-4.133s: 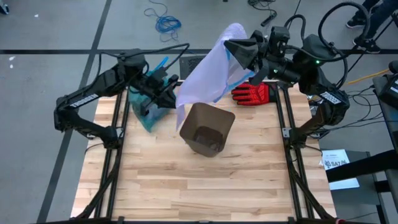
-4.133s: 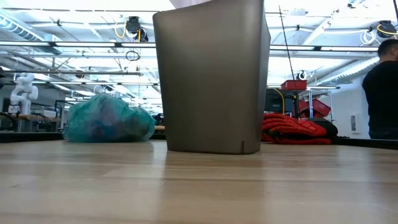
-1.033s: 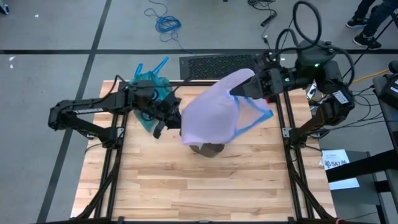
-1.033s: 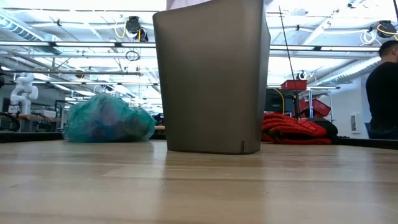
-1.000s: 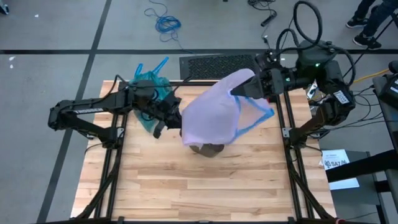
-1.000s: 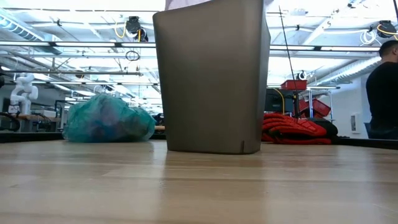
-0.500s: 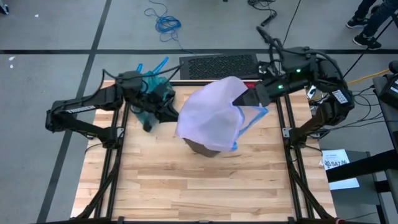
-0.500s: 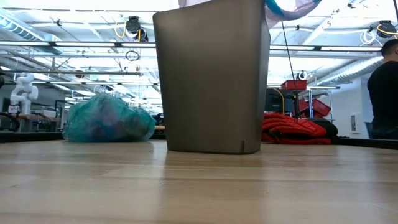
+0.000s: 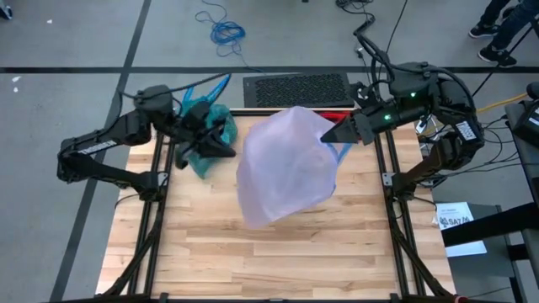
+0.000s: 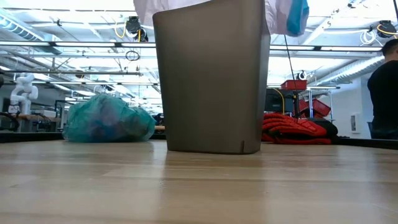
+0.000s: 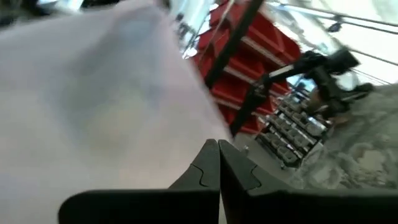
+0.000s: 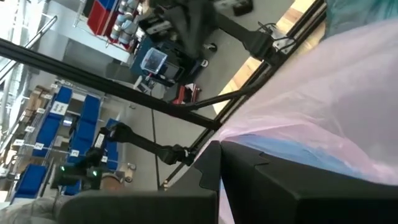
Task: Place trash/remove bag and relplace
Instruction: Insert the new pink trash bag into the trash bin
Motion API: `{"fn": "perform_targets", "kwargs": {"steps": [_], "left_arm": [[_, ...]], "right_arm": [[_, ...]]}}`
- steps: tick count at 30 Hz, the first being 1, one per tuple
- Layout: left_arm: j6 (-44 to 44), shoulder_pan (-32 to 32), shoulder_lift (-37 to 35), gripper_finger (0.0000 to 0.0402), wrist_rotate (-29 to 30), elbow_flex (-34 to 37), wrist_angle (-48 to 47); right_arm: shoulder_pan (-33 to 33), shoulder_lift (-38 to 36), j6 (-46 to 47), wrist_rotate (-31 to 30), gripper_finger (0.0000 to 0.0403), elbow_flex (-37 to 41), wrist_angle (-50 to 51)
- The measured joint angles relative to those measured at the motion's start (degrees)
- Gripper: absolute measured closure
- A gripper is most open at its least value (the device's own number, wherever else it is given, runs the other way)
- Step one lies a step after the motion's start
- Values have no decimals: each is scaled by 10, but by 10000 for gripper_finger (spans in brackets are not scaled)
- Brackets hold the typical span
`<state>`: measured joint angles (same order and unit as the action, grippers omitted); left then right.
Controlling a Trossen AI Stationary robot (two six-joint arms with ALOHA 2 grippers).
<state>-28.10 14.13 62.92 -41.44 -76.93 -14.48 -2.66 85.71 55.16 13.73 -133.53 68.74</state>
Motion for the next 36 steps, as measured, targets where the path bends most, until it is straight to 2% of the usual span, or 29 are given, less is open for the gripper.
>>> {"fn": "perform_targets", "kwargs": {"steps": [3, 9, 15, 25, 31, 36], "left_arm": [[-1, -2, 43, 402, 3, 0, -15], [31, -23, 147, 402, -37, 3, -19], [65, -19, 215, 402, -41, 0, -12], [95, 1, 273, 402, 33, 1, 5], [117, 16, 275, 402, 90, 1, 9], [122, 20, 279, 402, 119, 1, 0]], "right_arm": [[0, 0, -4, -2, 403, 0, -12], [0, -3, -4, -1, 403, 0, -58], [0, -14, -17, -6, 403, 0, -116], [0, -18, -79, -40, 403, 0, -113], [0, -12, -127, -79, 403, 0, -61], [0, -2, -158, -83, 403, 0, -41]]}}
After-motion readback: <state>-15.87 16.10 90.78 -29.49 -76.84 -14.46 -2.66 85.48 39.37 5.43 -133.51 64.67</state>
